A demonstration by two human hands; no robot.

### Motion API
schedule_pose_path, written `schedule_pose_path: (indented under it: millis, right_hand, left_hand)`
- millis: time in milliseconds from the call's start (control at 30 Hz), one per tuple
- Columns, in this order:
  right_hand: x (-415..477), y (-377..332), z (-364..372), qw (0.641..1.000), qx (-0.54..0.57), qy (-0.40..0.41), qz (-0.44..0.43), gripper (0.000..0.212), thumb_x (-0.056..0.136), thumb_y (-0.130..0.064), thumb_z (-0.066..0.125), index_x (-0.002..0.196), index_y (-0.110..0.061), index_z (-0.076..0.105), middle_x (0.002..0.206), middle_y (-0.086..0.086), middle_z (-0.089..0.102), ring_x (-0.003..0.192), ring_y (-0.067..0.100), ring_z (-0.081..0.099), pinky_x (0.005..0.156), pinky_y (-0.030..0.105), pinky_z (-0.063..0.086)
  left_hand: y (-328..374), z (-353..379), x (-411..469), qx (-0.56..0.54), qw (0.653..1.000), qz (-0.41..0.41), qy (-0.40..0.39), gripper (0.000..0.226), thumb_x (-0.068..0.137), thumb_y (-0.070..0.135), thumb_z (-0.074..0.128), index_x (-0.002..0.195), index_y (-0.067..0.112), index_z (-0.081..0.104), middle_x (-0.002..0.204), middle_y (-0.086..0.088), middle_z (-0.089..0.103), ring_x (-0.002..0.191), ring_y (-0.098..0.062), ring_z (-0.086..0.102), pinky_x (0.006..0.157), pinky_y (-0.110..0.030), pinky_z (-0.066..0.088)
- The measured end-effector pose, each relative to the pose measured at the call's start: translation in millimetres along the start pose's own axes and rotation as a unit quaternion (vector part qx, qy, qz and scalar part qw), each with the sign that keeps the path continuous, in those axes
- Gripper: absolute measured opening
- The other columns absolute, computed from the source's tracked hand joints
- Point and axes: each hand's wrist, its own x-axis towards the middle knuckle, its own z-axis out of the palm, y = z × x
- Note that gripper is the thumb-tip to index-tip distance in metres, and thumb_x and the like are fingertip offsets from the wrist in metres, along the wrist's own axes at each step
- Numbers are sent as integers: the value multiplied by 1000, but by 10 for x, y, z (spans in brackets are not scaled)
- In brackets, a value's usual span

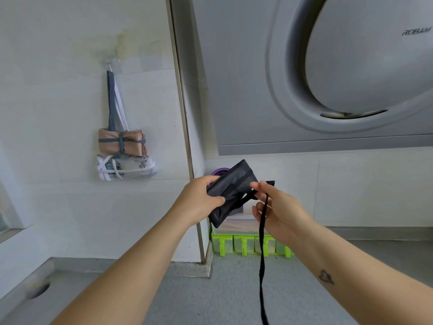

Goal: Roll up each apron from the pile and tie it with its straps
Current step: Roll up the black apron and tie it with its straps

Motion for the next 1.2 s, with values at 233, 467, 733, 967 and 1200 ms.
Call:
schedule_pose_path:
  millis: [233, 467, 733, 967, 1200]
  right_hand:
    - [-49, -75, 90, 978, -145, -15, -146, 25, 94, -23, 55, 78, -16, 72, 80, 4, 61, 55, 11, 45, 53, 20, 36]
    - [98, -587, 60, 891, -403, -148, -144, 40, 98, -29, 39, 85, -16, 75, 89, -9, 74, 60, 3, 49, 76, 24, 34]
    - [224, -539, -124, 884, -331, -321, -81, 34, 92, 2, 47, 92, -16, 76, 109, 10, 70, 98, 25, 59, 95, 34, 46]
    - [126, -584, 119, 886, -268, -344, -159, 18, 81, 5, 61, 89, -7, 72, 87, 3, 74, 69, 14, 66, 73, 22, 55]
    - [64, -616, 218, 894, -251, -348, -128, 36, 83, 20, 51, 97, -9, 68, 92, 3, 74, 76, 16, 70, 78, 28, 58]
  left_hand:
    - [67, -28, -20, 100, 994, -12, -45, 32, 83, 15, 67, 111, 20, 53, 100, 1, 62, 88, -19, 62, 69, -28, 47]
    - [215, -109, -145, 160, 965, 75, -194, 30, 83, 18, 70, 104, 31, 54, 110, 7, 65, 97, -9, 62, 88, -36, 51]
    - [366, -312, -315, 49, 947, 99, -301, 27, 84, 7, 69, 106, 20, 60, 117, 8, 65, 115, -2, 57, 104, -27, 42]
    - [283, -247, -277, 101, 935, 89, -327, 46, 84, 18, 71, 127, 24, 56, 131, 22, 56, 123, 10, 46, 113, -28, 32]
    - [249, -256, -248, 129, 939, 80, -308, 39, 84, 18, 70, 120, 30, 60, 121, 26, 61, 113, 9, 54, 106, -23, 38]
